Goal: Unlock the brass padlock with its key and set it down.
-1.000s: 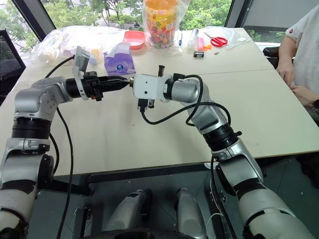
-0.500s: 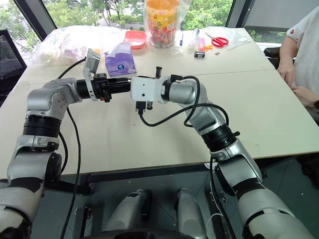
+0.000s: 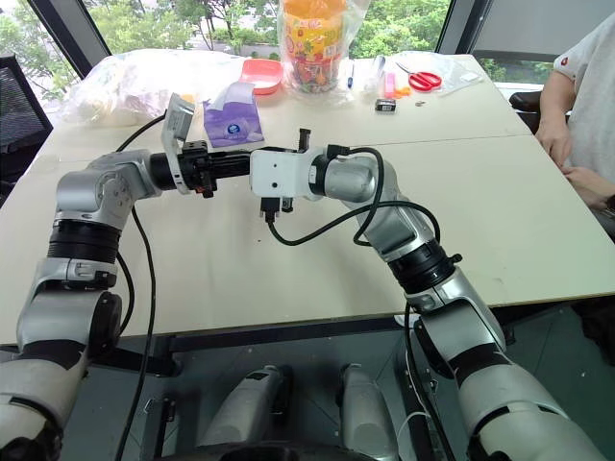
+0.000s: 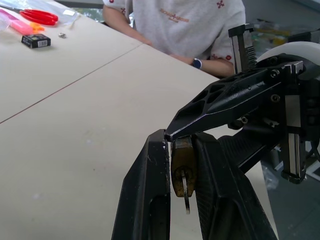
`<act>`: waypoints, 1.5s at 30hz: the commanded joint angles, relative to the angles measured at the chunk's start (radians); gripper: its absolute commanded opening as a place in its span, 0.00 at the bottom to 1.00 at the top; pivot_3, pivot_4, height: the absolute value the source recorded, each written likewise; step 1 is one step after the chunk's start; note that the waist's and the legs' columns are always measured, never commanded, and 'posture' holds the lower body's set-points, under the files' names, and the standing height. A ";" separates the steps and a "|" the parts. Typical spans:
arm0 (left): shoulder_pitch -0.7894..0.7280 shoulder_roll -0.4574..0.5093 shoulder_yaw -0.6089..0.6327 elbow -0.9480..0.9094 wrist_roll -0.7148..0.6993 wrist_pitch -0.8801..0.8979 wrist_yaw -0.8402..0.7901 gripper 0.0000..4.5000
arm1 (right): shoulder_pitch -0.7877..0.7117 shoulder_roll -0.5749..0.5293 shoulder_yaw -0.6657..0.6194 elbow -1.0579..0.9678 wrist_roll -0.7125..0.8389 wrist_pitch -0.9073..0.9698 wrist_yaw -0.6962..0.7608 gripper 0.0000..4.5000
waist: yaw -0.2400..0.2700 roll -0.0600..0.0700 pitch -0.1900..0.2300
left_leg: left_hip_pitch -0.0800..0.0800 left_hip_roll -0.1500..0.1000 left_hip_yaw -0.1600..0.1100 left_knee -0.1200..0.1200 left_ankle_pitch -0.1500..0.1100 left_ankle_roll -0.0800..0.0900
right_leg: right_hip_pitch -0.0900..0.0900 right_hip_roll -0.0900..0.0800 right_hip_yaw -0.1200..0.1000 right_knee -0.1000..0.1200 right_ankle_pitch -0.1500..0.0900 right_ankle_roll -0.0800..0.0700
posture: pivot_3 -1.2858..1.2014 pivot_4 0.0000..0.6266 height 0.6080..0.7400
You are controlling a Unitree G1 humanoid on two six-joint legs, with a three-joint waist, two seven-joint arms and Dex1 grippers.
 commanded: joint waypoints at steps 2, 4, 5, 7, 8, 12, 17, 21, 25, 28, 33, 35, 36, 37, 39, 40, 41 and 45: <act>-0.002 0.033 0.017 -0.052 0.001 -0.006 -0.002 0.03 | -0.017 -0.002 -0.022 -0.040 0.011 -0.003 -0.007 0.16 | 0.000 0.000 0.000 | 0.000 0.000 0.000 0.000 0.000 0.000 | 0.000 0.000 0.000 0.000 0.000 0.000 | 0.52 0.24 1.00; -0.001 0.030 0.024 -0.061 -0.020 0.028 -0.005 0.26 | -0.019 0.000 -0.020 -0.036 0.011 -0.006 -0.009 0.16 | 0.000 0.000 0.000 | 0.000 0.000 0.000 0.000 0.000 0.000 | 0.000 0.000 0.000 0.000 0.000 0.000 | 0.52 0.24 1.00; 0.000 0.028 0.026 -0.065 -0.023 0.033 -0.003 0.32 | -0.020 0.001 -0.019 -0.035 0.010 -0.007 -0.009 0.16 | 0.000 0.000 0.000 | 0.000 0.000 0.000 0.000 0.000 0.000 | 0.000 0.000 0.000 0.000 0.000 0.000 | 0.52 0.24 1.00; 0.002 0.026 0.023 -0.069 -0.009 0.019 0.013 0.51 | -0.022 0.002 -0.018 -0.033 0.010 -0.007 -0.011 0.16 | 0.000 0.000 0.000 | 0.000 0.000 0.000 0.000 0.000 0.000 | 0.000 0.000 0.000 0.000 0.000 0.000 | 0.52 0.24 1.00; 0.002 0.026 0.021 -0.068 0.000 0.010 0.021 0.64 | -0.022 0.002 -0.018 -0.032 0.010 -0.007 -0.011 0.16 | 0.000 0.000 0.000 | 0.000 0.000 0.000 0.000 0.000 0.000 | 0.000 0.000 0.000 0.000 0.000 0.000 | 0.52 0.24 1.00; 0.005 0.033 0.031 -0.071 -0.016 0.023 0.011 0.71 | -0.021 0.001 -0.018 -0.032 0.007 -0.005 -0.013 0.16 | 0.000 0.000 0.000 | 0.000 0.000 0.000 0.000 0.000 0.000 | 0.000 0.000 0.000 0.000 0.000 0.000 | 0.52 0.24 1.00; 0.007 0.038 0.037 -0.067 -0.025 0.034 0.005 0.66 | -0.021 0.000 -0.019 -0.028 0.004 -0.004 -0.017 0.16 | 0.000 0.000 0.000 | 0.000 0.000 0.000 0.000 0.000 0.000 | 0.000 0.000 0.000 0.000 0.000 0.000 | 0.52 0.24 1.00; 0.015 0.044 0.043 -0.071 -0.033 0.046 0.001 0.36 | -0.023 -0.001 -0.019 -0.025 0.001 -0.003 -0.019 0.16 | 0.000 0.000 0.000 | 0.000 0.000 0.000 0.000 0.000 0.000 | 0.000 0.000 0.000 0.000 0.000 0.000 | 0.52 0.24 1.00; 0.021 0.051 0.045 -0.081 -0.045 0.058 0.000 0.00 | -0.022 -0.003 -0.018 -0.024 0.001 -0.004 -0.019 0.16 | 0.001 0.000 0.000 | 0.000 0.000 0.000 0.000 0.000 0.000 | 0.000 0.000 0.000 0.000 0.000 0.000 | 0.52 0.24 1.00; 0.024 0.048 0.040 -0.087 -0.037 0.049 0.009 0.00 | -0.023 0.000 -0.017 -0.025 0.002 -0.003 -0.019 0.16 | 0.001 0.000 0.000 | 0.000 0.000 0.000 0.000 0.000 0.000 | 0.000 0.000 0.000 0.000 0.000 0.000 | 0.52 0.24 1.00; 0.017 0.028 0.035 -0.087 -0.034 0.036 0.029 0.00 | -0.022 0.004 -0.014 -0.031 0.004 0.001 -0.016 0.16 | 0.000 0.000 0.000 | 0.000 0.000 0.000 0.000 0.000 0.000 | 0.000 0.000 0.000 0.000 0.000 0.000 | 0.52 0.24 1.00; 0.016 0.024 0.032 -0.085 -0.032 0.032 0.031 0.00 | -0.019 0.005 -0.016 -0.034 0.013 0.007 -0.010 0.16 | 0.000 0.000 0.000 | 0.000 0.000 0.000 0.000 0.000 0.000 | 0.000 0.000 0.000 0.000 0.000 0.000 | 0.52 0.24 1.00; 0.016 0.023 0.032 -0.084 -0.030 0.030 0.032 0.00 | -0.018 0.006 -0.018 -0.036 0.018 0.010 -0.007 0.27 | 0.000 0.000 0.000 | 0.000 0.000 0.000 0.000 0.000 0.000 | 0.000 0.000 0.000 0.000 0.000 0.000 | 0.52 0.24 1.00; 0.016 0.023 0.032 -0.084 -0.031 0.030 0.032 0.00 | -0.016 0.007 -0.020 -0.039 0.021 0.016 -0.006 0.39 | 0.000 0.000 0.000 | 0.000 0.000 0.000 0.000 0.000 0.000 | 0.000 0.000 0.000 0.000 0.000 0.000 | 0.52 0.24 1.00; 0.018 0.024 0.034 -0.085 -0.033 0.030 0.032 0.00 | -0.009 0.001 -0.023 -0.050 0.018 0.028 -0.005 0.59 | 0.000 0.000 0.000 | 0.000 0.000 0.000 0.000 0.000 0.000 | 0.000 0.000 0.000 0.000 0.000 0.000 | 0.52 0.24 1.00; 0.019 0.025 0.036 -0.086 -0.033 0.029 0.031 0.00 | -0.003 -0.006 -0.026 -0.060 0.012 0.037 -0.009 0.70 | 0.000 0.000 0.000 | 0.000 0.000 0.000 0.000 0.000 0.000 | 0.000 0.000 0.000 0.000 0.000 0.000 | 0.52 0.24 1.00; 0.019 0.028 0.039 -0.085 -0.034 0.027 0.030 0.00 | 0.012 -0.023 -0.038 -0.085 0.012 0.051 -0.004 0.82 | 0.001 0.000 0.000 | 0.000 0.000 0.000 0.000 0.000 0.000 | 0.000 0.000 0.000 0.000 0.000 0.000 | 0.52 0.24 1.00; 0.031 0.037 0.062 -0.104 -0.051 0.008 0.020 0.00 | 0.121 -0.019 -0.161 -0.300 0.165 0.283 0.026 0.99 | 0.005 0.000 0.000 | 0.000 0.000 0.000 0.000 0.000 0.000 | 0.000 0.000 0.000 -0.001 0.000 0.000 | 0.52 0.24 1.00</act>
